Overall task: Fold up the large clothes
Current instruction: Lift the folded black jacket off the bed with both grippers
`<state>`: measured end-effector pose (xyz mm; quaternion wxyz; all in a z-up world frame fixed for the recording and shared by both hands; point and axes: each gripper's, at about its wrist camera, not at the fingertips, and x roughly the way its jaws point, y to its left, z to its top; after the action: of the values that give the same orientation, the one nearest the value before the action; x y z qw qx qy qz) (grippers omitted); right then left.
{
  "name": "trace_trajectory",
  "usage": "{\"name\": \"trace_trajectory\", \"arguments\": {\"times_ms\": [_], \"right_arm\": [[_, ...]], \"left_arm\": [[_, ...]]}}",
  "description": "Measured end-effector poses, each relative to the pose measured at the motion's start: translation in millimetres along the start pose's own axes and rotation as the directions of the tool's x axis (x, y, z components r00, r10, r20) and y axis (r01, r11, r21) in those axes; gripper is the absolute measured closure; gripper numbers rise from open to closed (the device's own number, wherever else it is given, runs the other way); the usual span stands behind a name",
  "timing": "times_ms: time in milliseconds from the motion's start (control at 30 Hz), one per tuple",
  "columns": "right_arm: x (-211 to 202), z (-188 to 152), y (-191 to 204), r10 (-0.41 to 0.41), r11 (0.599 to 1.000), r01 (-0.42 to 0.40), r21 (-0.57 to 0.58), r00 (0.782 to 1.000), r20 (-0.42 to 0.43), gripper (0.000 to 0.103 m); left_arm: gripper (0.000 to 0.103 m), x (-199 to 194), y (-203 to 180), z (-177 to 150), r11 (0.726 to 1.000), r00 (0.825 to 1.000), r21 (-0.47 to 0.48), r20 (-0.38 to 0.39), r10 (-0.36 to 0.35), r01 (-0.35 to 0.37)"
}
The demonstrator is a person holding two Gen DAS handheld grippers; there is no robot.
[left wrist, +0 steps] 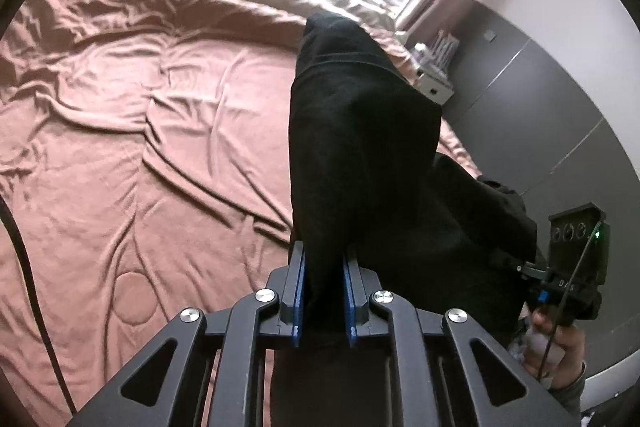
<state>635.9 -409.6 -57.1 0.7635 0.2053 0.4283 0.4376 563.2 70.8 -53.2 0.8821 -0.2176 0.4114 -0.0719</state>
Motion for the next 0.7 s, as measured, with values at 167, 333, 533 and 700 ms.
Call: {"name": "trace_trajectory", "arguments": {"times_ms": [167, 333, 533, 700], "right_arm": [[-27, -20, 29, -0.014, 0.999, 0.016, -0.048, 0.999, 0.052, 0.091], [-65, -35, 55, -0.026, 0.995, 0.038, -0.091, 0.991, 0.129, 0.092], [-144, -45, 75, -0.065, 0.986, 0.094, -0.137, 0.977, 0.205, 0.092], [-208, -48, 79, -0.098, 0.975, 0.143, -0.173, 0.965, 0.244, 0.092]], "left_arm": [[0.088, -33, -27, -8, 0.999, 0.998, 0.022, 0.055, -0.026, 0.025], [0.089, -64, -61, -19, 0.997, 0.992, 0.045, 0.110, -0.067, 0.062], [0.089, -91, -119, -22, 0.993, 0.979, 0.060, 0.170, -0.114, 0.106], [0.089, -107, -179, -24, 0.991, 0.971, 0.071, 0.201, -0.128, 0.115]]}}
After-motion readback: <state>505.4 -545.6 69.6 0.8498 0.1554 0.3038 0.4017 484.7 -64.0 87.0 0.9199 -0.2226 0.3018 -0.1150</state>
